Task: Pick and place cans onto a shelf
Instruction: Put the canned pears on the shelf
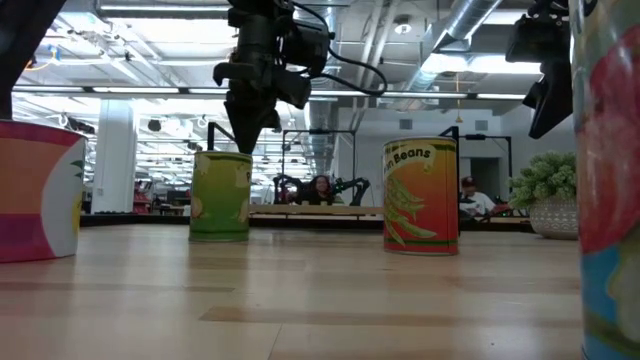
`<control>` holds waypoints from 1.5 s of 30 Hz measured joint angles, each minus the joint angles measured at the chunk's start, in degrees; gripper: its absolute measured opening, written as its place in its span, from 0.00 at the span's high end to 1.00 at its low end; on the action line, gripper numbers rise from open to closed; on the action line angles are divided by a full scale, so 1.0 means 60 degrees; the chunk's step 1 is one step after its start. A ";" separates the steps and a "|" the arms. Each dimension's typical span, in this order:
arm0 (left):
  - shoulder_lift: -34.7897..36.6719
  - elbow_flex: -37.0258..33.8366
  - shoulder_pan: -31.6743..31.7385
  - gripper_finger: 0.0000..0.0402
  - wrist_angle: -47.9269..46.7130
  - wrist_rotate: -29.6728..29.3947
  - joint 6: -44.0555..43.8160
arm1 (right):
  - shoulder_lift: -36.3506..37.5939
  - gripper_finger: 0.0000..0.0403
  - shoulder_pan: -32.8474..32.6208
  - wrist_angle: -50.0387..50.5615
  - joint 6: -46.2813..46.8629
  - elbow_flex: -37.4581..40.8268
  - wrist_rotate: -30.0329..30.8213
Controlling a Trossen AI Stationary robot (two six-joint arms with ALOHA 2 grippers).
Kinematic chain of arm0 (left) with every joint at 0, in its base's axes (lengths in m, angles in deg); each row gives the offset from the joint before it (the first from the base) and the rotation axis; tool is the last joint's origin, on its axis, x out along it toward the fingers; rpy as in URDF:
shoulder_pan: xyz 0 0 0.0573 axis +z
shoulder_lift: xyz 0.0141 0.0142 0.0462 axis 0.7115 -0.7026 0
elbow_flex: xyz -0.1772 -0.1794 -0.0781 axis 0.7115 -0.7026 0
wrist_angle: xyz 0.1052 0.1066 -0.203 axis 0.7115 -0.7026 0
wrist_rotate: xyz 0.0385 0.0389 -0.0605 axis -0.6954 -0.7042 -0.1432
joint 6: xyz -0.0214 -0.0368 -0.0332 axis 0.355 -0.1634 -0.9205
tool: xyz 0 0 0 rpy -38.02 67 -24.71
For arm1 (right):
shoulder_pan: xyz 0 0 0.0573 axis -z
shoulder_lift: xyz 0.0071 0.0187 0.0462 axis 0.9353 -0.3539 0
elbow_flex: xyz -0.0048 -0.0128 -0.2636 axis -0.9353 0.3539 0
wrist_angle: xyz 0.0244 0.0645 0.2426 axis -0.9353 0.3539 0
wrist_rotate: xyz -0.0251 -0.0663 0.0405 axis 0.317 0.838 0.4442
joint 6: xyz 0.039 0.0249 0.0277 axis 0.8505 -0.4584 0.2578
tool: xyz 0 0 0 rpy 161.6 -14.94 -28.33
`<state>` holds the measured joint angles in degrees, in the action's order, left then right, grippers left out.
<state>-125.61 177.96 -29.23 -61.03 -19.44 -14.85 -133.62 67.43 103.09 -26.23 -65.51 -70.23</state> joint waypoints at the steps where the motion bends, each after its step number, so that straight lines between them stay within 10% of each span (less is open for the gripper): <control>1: 0.0000 0.0000 -0.0011 0.95 -0.0002 -0.0001 0.0041 | 0.0000 0.77 0.0000 0.0000 0.0000 0.0000 0.0000; 16: 0.0000 0.0000 -0.0493 0.65 -0.0024 0.0640 0.0809 | 0.0000 0.77 0.0000 0.0004 0.0000 0.0000 0.0000; 45: -0.0076 0.0004 -0.1091 0.64 0.0324 0.0251 0.0563 | 0.0000 0.77 -0.0004 0.0086 0.0000 0.0000 -0.0004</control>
<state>-126.07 177.98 -35.78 -59.09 -17.94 -11.47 -133.62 67.41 103.60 -26.23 -65.51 -70.25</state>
